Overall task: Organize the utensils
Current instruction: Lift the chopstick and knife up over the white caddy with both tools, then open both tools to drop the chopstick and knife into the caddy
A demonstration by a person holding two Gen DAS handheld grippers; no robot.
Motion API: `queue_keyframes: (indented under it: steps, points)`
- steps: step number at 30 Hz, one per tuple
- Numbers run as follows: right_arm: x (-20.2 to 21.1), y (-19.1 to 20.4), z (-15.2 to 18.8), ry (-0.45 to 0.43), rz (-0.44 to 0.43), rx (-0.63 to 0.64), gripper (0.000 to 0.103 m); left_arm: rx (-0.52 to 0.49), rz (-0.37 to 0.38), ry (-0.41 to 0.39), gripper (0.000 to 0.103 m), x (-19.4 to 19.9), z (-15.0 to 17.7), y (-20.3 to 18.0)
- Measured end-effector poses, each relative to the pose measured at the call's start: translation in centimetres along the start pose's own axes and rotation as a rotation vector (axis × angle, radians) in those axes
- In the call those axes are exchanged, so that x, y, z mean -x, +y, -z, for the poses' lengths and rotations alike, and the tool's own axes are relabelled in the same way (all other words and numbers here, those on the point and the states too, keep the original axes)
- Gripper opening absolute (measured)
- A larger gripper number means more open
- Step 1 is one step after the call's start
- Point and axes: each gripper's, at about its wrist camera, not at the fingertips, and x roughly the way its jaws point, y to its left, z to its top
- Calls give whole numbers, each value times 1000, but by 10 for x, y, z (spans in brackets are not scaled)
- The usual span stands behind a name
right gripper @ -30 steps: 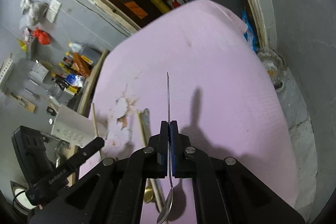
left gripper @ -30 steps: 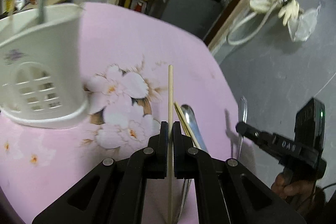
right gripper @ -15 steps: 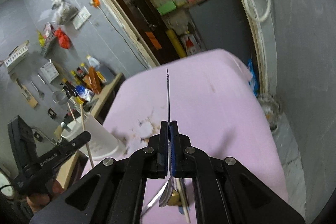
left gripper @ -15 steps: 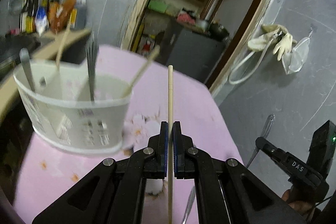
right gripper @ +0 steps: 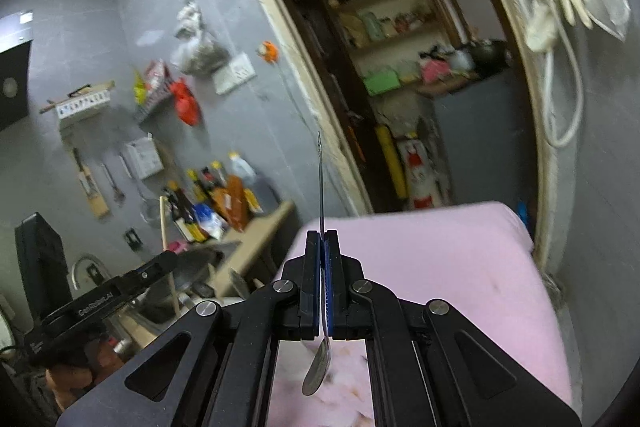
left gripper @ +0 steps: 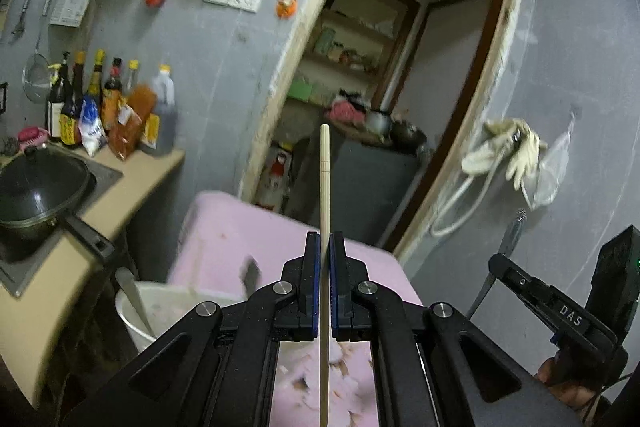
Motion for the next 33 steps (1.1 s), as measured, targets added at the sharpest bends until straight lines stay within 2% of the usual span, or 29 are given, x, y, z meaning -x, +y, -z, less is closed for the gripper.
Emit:
queue_keyframes:
  steps: [7,12,16,21,27,33]
  points:
    - [-32,48,-9,-54,-29,51,0,49,-83,-85,2,6,-34,70]
    - [-62,71,0,-50,18,75,0,103,-148,-133,2,3,-41,116]
    - [-78,77,11,-40,71,97,0,120,-153,-137,2,-3,-41,142]
    - [-95,85,27,-17,121,141,0,109,-133,-131,2,-14,-32,146]
    - [-111,88,45,18,148,187,0,29,-135,-132,2,-30,-14,133]
    - [-121,88,59,58,156,201,0,-64,-167,-136,2,-41,6,121]
